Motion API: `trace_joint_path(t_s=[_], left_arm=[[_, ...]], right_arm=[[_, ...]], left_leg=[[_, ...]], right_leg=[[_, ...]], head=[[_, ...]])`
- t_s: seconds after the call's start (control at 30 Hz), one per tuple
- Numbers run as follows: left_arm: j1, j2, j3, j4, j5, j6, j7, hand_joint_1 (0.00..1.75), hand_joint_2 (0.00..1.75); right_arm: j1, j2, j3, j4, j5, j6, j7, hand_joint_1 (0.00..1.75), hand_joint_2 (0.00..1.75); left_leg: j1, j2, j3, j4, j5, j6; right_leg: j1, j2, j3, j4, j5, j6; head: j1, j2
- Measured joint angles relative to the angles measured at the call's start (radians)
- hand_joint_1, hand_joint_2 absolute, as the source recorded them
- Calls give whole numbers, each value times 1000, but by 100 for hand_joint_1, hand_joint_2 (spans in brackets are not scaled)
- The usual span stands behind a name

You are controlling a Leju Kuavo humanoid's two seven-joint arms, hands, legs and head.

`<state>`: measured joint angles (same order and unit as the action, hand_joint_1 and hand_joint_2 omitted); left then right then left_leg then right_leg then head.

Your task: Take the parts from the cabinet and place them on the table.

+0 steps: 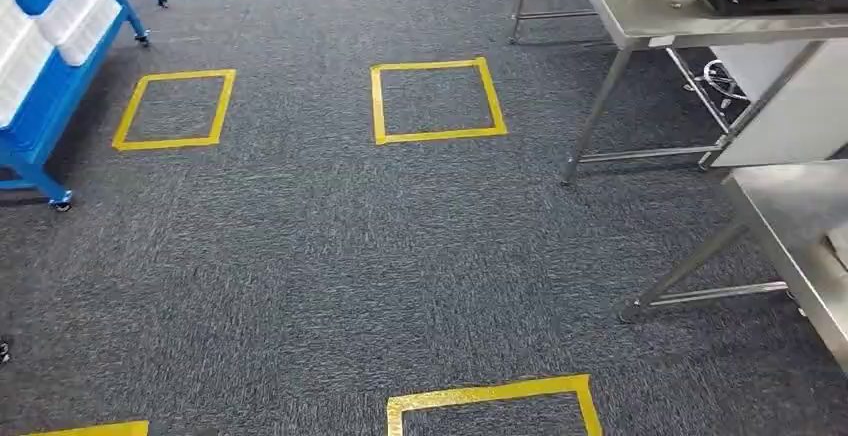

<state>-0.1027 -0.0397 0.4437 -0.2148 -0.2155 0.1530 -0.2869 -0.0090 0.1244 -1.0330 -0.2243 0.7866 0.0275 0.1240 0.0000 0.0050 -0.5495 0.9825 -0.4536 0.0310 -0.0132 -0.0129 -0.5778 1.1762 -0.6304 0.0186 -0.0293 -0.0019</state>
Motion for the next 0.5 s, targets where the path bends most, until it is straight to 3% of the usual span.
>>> trace_joint_path(t_s=[0.03, 0.07, 0.1, 0.13, 0.2, 0.23, 0.27, 0.37, 0.4, 0.43, 0.47, 0.5], left_arm=[[0, -1, 1, 0, 0, -1, 3, 0, 0], [1, -2, 2, 0, 0, -3, 7, 0, 0], [2, -2, 2, 0, 0, -5, 9, 0, 0], [4, -3, 2, 0, -1, -6, 11, 0, 0], [8, -6, 2, 0, -6, -10, 8, 0, 0], [9, -6, 2, 0, -10, -13, 2, 0, 0], [7, -6, 2, 0, -14, -15, -3, 0, 0], [15, -6, 2, 0, -22, -22, -15, 0, 0], [18, -5, 2, 0, -24, -24, -18, 0, 0], [19, -5, 1, 0, -26, -24, -23, 0, 0], [18, -5, 1, 0, -28, -26, -28, 0, 0], [15, -5, 0, 0, -32, -29, -31, 0, 0]], right_arm=[[2, 0, 0, 0, -1, -12, -4, 0, 0], [3, 0, 0, 0, -3, -20, -8, 0, 0], [3, 0, 0, 0, -3, -25, -10, 0, 0], [3, -2, 0, 0, -3, -28, -11, 0, 0], [3, -4, 0, 0, -3, -29, -15, 0, 0], [6, -5, -1, 0, -3, -28, -16, 0, 0], [5, -4, -1, 1, -3, -28, -16, 0, 0], [0, -4, -3, 1, -6, -26, -16, 0, 0], [-1, -4, -3, 1, -6, -26, -16, 0, 0], [0, -3, -6, 1, -8, -26, -11, 0, 0], [3, -4, -9, 1, -10, -26, -5, 0, 0], [6, -4, -12, 1, -11, -26, 3, 0, 0]], left_leg=[[-1, -13, -1, 0, -1, 1], [-2, -27, -2, 2, -1, 1], [-1, -40, -1, 5, -1, 1], [0, -55, 0, 7, -3, -2], [3, -81, 2, 16, -7, -9], [5, -93, -3, 22, -11, -14], [-2, -103, -11, 34, -15, -22], [5, -128, -18, 24, -8, -42], [5, -133, -21, 27, -9, -48], [4, -79, -25, 49, -25, -49], [2, -38, -50, 99, -60, -53], [4, -22, -86, 174, -101, -58]], right_leg=[[0, 7, -42, 82, -31, 1], [0, 10, -72, 135, -40, 2], [0, 11, -80, 138, -22, 3], [-2, 12, -65, 95, 19, 3], [-7, 33, 6, -74, 119, 2], [-14, 85, 32, -138, 129, 3], [-9, 100, 31, -148, 125, 3], [-4, 67, 30, -143, 127, -15], [-9, 56, 33, -151, 131, -24], [-9, 42, 37, -157, 133, -32], [-7, 29, 37, -158, 132, -40], [-3, 15, 36, -157, 131, -43]], head=[[0, 0], [0, 0], [0, 0], [0, 0], [0, 0], [0, 0], [0, 0], [0, 0], [0, 0], [0, 0], [-6, 0], [-6, 0]])
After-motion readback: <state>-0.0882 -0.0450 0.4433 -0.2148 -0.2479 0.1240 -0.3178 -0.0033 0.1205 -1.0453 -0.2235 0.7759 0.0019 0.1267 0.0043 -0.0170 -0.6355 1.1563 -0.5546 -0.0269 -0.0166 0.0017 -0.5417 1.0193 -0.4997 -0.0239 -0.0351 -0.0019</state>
